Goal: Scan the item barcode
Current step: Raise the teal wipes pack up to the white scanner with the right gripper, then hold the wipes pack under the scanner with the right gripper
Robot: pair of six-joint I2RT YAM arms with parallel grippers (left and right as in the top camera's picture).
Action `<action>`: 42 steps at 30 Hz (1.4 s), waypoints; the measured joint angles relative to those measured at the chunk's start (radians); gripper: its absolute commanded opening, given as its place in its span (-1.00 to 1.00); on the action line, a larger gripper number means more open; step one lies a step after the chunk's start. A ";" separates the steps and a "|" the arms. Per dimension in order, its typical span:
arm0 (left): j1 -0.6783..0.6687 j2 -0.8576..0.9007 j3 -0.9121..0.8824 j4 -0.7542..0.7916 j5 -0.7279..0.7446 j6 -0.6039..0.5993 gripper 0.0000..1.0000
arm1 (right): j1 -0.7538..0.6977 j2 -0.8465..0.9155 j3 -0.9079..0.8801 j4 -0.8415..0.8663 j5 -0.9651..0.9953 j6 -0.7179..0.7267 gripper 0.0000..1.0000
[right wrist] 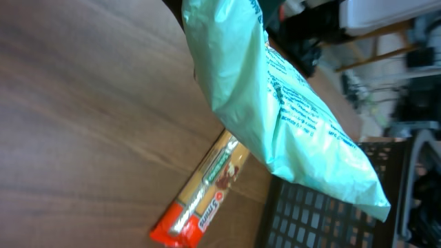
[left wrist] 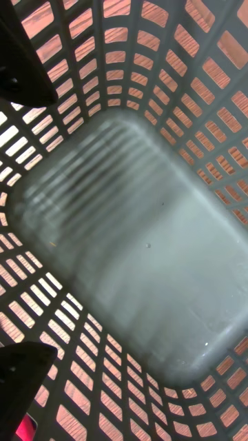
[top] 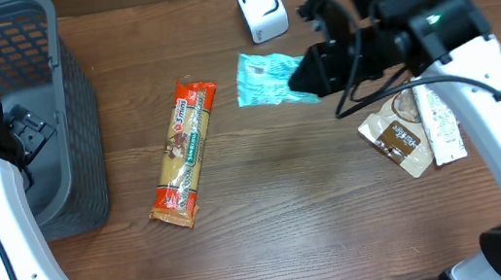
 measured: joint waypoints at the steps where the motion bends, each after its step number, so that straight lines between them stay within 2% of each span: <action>1: 0.000 0.000 0.000 0.000 0.000 0.000 0.99 | -0.022 0.000 0.001 -0.021 -0.023 -0.004 -0.93; 6: 0.000 0.000 0.000 0.000 0.000 0.000 1.00 | -0.112 0.000 0.001 -0.079 -0.074 -0.014 -0.93; 10: 0.000 0.000 0.000 0.000 0.000 0.000 0.99 | -0.119 0.000 0.001 -0.092 -0.089 -0.019 -0.93; 14: 0.000 0.000 0.000 0.000 0.000 0.000 0.99 | -0.103 0.002 0.001 -0.011 -0.060 -0.021 -0.93; 17: 0.000 0.000 0.000 -0.001 0.000 0.000 1.00 | -0.067 0.012 0.001 0.124 0.080 -0.019 -0.93; 25: 0.000 0.000 0.000 0.000 0.000 0.000 0.99 | 0.116 0.147 0.004 0.495 0.755 -0.064 -0.93; 29: 0.000 0.000 0.000 -0.001 0.000 0.000 0.99 | 0.164 0.271 0.002 0.702 1.068 -0.208 -0.93; 33: 0.000 0.000 0.000 -0.001 0.000 0.000 1.00 | 0.170 0.406 0.001 0.995 1.305 -0.436 -0.93; 36: 0.000 0.000 0.000 -0.002 0.000 0.000 0.99 | 0.169 0.487 0.002 1.201 1.400 -0.593 -0.93; 42: 0.000 0.000 0.000 -0.003 0.000 0.000 0.99 | 0.169 0.633 0.002 1.495 1.476 -0.861 -0.93</action>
